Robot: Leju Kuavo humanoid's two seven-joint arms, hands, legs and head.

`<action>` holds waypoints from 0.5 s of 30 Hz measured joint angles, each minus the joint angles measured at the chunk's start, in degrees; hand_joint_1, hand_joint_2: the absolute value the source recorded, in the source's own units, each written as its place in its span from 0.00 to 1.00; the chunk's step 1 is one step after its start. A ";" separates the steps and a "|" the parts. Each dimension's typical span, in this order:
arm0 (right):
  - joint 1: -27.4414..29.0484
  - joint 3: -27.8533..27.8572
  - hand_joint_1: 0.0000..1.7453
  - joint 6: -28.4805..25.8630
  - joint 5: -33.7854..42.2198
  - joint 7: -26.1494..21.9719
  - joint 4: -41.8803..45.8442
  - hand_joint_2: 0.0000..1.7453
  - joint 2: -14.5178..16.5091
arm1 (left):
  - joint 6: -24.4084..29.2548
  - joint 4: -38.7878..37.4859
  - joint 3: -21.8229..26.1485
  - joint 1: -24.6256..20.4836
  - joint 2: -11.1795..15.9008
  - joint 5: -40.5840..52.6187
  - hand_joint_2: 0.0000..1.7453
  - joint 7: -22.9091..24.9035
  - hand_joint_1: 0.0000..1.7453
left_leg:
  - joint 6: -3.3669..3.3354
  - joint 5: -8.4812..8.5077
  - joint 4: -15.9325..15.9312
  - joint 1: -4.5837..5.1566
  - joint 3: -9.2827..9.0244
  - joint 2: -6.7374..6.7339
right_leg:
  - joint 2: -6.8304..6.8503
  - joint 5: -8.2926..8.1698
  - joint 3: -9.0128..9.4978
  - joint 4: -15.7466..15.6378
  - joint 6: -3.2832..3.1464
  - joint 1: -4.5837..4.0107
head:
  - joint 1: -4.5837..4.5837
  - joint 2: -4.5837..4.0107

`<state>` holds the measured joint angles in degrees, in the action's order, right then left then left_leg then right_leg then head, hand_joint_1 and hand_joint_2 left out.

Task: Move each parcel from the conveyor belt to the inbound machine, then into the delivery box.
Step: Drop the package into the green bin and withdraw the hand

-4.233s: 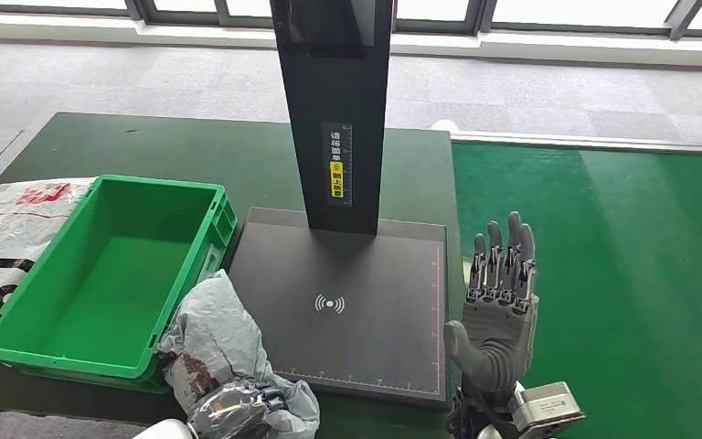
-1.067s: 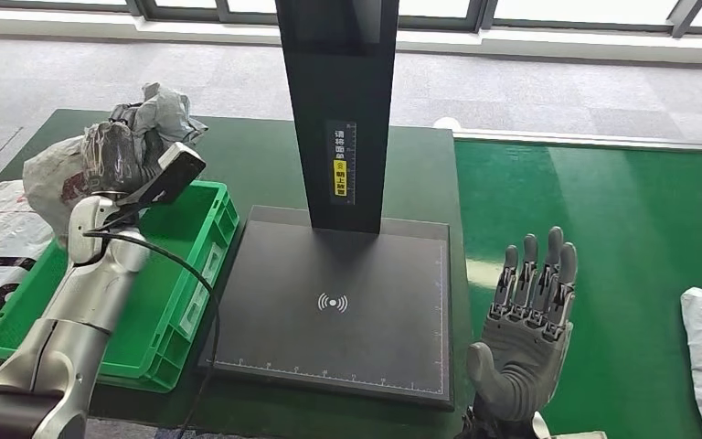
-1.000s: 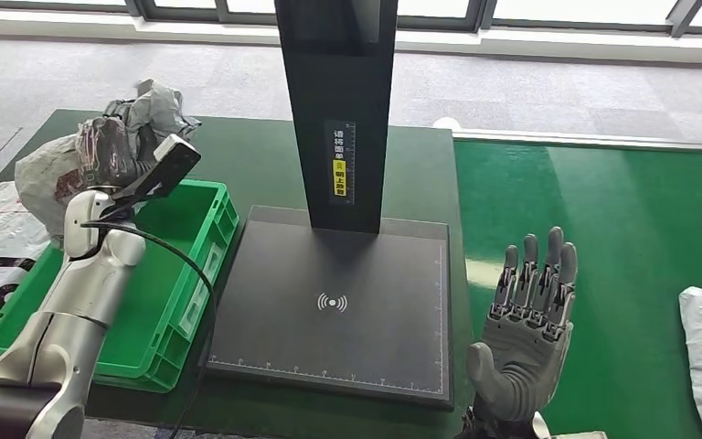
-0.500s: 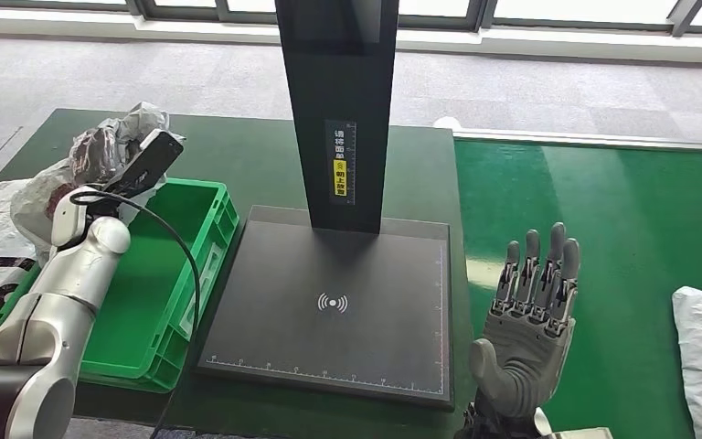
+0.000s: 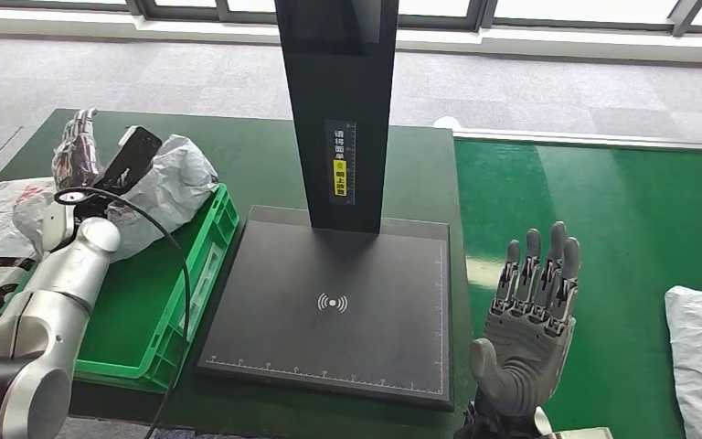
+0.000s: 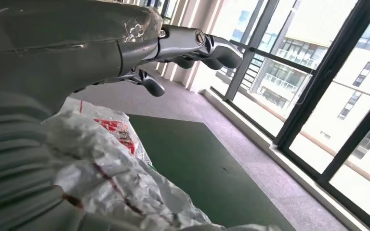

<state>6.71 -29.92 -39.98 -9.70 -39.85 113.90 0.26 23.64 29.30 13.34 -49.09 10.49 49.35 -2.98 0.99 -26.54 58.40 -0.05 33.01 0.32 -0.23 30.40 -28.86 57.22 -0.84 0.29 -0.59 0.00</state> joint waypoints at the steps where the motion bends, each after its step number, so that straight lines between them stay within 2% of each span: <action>1: -0.01 0.00 0.00 0.00 0.00 0.00 -0.01 1.00 0.00 | 0.46 -0.03 0.46 0.01 0.00 -0.33 0.00 -0.14 0.00 | 0.00 0.00 0.00 0.00 0.00 0.00 | 0.00 0.00 0.00 0.00 0.00 0.00 | 0.00 0.00; 15: -0.02 0.00 0.00 0.00 -0.02 0.02 -0.01 1.00 0.00 | 3.48 -0.02 2.58 0.15 0.00 -1.00 0.00 -0.62 0.00 | 0.00 0.00 0.00 0.01 0.01 0.01 | 0.00 0.00 0.01 0.00 0.00 0.00 | 0.00 0.00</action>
<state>6.69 -29.92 -39.98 -9.72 -39.82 113.90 0.26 27.12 29.29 15.92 -48.94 10.49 48.35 -3.60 0.99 -26.54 58.40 -0.04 33.03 0.33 -0.22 30.40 -28.86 57.21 -0.83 0.29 -0.59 0.00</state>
